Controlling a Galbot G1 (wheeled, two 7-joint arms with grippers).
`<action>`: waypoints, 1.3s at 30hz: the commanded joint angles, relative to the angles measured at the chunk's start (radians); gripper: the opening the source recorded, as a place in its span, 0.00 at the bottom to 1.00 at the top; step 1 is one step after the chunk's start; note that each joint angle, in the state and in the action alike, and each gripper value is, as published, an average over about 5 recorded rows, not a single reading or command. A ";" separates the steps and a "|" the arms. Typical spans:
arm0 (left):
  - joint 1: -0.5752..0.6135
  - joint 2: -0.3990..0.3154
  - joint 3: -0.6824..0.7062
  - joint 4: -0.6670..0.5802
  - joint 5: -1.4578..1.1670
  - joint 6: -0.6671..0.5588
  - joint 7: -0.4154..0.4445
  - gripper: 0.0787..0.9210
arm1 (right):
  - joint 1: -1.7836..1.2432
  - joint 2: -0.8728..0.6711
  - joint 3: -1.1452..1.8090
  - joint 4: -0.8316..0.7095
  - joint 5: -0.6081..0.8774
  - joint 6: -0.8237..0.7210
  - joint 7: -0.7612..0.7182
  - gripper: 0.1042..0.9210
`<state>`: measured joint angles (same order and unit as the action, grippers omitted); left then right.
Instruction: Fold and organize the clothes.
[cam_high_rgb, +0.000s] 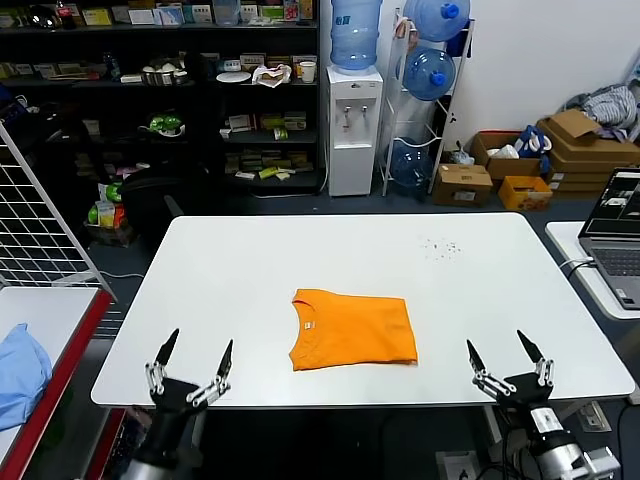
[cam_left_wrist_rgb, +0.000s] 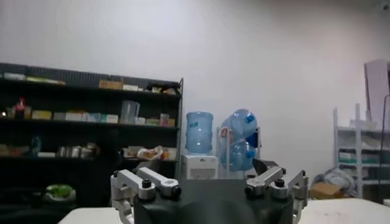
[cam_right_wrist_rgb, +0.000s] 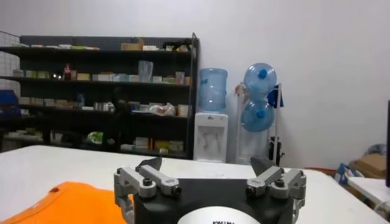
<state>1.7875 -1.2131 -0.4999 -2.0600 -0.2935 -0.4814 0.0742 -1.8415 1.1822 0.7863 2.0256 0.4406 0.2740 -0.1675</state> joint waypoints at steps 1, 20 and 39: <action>0.273 -0.083 -0.035 -0.055 0.188 -0.203 0.022 1.00 | -0.107 0.110 0.016 -0.005 -0.076 0.161 -0.064 1.00; 0.367 -0.055 0.051 -0.218 0.121 0.225 -0.118 1.00 | -0.223 0.142 -0.086 -0.001 -0.098 0.186 -0.023 1.00; 0.357 -0.075 0.059 -0.225 0.094 0.343 -0.210 1.00 | -0.229 0.150 -0.074 -0.009 -0.092 0.163 -0.023 1.00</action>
<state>2.1322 -1.2817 -0.4457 -2.2675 -0.1849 -0.2248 -0.0893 -2.0469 1.3246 0.7166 2.0070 0.3559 0.4404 -0.1896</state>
